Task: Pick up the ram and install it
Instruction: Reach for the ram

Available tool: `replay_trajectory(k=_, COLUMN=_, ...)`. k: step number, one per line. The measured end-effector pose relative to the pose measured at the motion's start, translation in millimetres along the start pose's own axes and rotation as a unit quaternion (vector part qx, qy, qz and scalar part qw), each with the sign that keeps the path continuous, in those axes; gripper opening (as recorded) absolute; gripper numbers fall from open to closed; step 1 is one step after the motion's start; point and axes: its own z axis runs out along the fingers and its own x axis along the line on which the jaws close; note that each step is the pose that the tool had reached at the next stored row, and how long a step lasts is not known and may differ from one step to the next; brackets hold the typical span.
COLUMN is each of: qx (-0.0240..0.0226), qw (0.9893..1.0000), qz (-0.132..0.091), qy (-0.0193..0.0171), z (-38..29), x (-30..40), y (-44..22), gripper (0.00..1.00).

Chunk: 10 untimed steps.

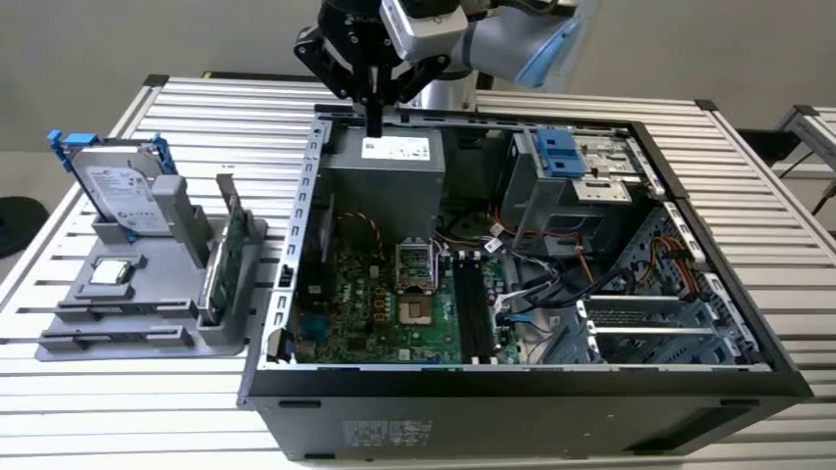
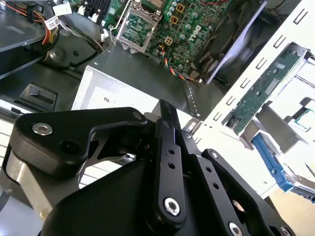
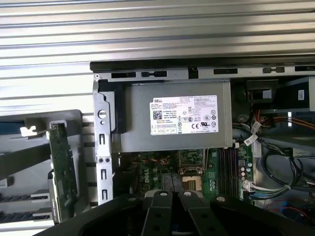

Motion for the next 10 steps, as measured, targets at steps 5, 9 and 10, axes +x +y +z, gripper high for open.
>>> replay_trajectory(k=5, qx=-0.0001, qw=1.0, qz=0.0, qy=0.0, z=-0.1, x=6.4, y=-0.4, gripper=0.0)
replay_trajectory(k=9, qx=-0.0001, qw=1.0, qz=0.0, qy=0.0, z=-0.2, x=14.5, y=-1.0, gripper=0.0)
replay_trajectory(k=10, qx=-0.0001, qw=1.0, qz=0.0, qy=0.0, z=-0.3, x=16.8, y=-1.1, gripper=0.0)
